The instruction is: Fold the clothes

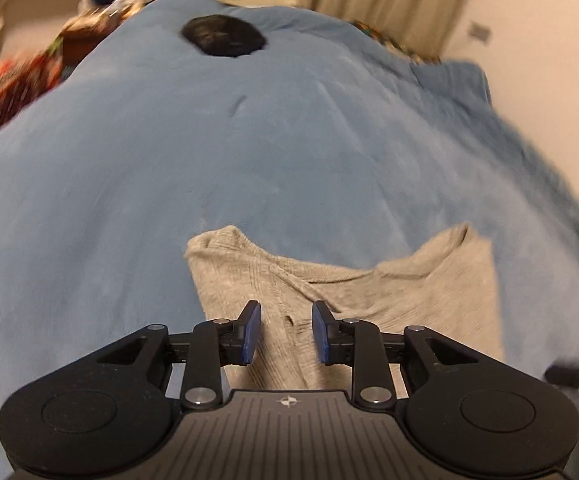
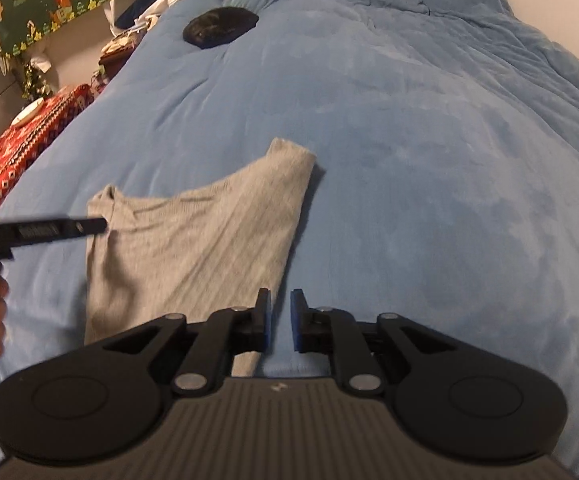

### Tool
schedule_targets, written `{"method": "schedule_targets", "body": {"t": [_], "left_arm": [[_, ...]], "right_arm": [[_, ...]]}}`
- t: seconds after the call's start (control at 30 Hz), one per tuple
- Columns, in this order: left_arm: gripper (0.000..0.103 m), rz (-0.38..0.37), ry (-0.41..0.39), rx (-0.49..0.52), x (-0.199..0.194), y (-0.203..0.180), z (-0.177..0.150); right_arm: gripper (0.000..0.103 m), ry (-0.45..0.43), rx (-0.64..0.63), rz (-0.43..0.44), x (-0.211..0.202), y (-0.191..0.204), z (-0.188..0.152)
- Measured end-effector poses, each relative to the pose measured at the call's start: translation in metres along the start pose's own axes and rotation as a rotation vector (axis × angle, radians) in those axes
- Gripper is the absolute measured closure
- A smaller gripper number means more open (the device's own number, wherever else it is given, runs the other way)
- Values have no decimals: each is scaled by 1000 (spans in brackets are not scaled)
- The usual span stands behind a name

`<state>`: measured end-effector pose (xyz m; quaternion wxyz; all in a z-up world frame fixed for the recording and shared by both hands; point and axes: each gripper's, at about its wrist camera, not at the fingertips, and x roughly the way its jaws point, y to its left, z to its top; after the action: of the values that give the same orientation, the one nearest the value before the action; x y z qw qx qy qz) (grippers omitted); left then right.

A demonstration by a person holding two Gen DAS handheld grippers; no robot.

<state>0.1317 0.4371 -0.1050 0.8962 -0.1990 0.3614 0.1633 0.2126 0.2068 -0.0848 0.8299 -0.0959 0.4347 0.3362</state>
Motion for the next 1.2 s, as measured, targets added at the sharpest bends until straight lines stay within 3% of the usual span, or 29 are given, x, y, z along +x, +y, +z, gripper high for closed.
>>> {"method": "schedule_targets", "body": {"t": [0.13, 0.23, 0.37, 0.47, 0.73, 0.93, 1.1, 1.2], "left_arm": [[102, -15, -22, 101, -1, -14, -7], [102, 20, -68, 95, -16, -18, -5], [102, 57, -124, 5, -47, -10, 1], [102, 69, -101, -24, -47, -5, -1], [99, 78, 32, -58, 13, 5, -12], [99, 81, 21, -112, -4, 9, -13], [99, 101, 30, -74, -2, 7, -19], [99, 107, 22, -82, -5, 10, -19]], "right_arm": [[91, 3, 12, 4, 12, 5, 4], [91, 3, 7, 7, 16, 7, 7], [91, -13, 1, 10, 20, 7, 14], [91, -26, -1, 15, 22, 7, 21], [90, -60, -5, 22, 37, 13, 30], [90, -137, -43, 47, 51, 21, 54], [91, -41, -51, 50, 109, 18, 66], [91, -60, -53, 56, 108, 17, 68]]}}
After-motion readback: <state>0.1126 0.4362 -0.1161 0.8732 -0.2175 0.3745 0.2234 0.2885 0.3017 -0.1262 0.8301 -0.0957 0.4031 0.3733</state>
